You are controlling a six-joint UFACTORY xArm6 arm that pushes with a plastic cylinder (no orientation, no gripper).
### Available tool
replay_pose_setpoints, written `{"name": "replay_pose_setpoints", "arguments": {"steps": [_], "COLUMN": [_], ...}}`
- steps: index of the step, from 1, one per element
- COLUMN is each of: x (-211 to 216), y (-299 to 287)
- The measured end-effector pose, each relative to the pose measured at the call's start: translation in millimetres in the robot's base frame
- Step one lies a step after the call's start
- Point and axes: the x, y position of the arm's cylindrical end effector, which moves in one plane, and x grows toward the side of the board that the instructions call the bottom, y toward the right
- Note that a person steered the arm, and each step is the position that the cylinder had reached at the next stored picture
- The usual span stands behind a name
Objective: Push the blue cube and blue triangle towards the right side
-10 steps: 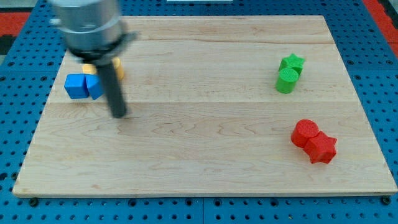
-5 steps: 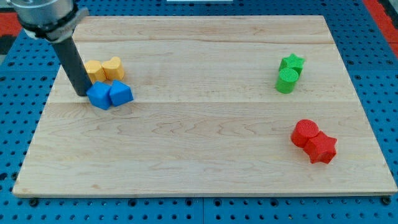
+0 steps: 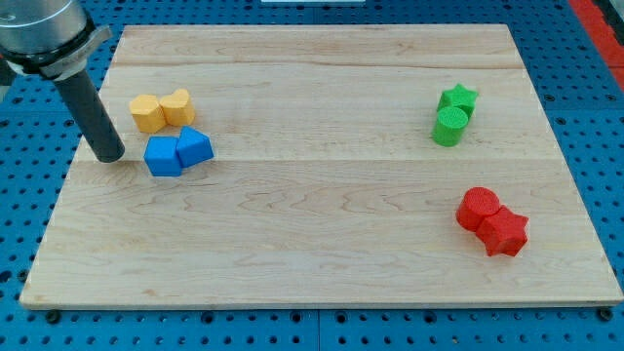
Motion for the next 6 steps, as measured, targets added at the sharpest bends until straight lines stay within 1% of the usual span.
{"name": "replay_pose_setpoints", "arguments": {"steps": [2, 3, 4, 6], "x": [0, 25, 38, 26], "y": [-25, -37, -32, 57]}}
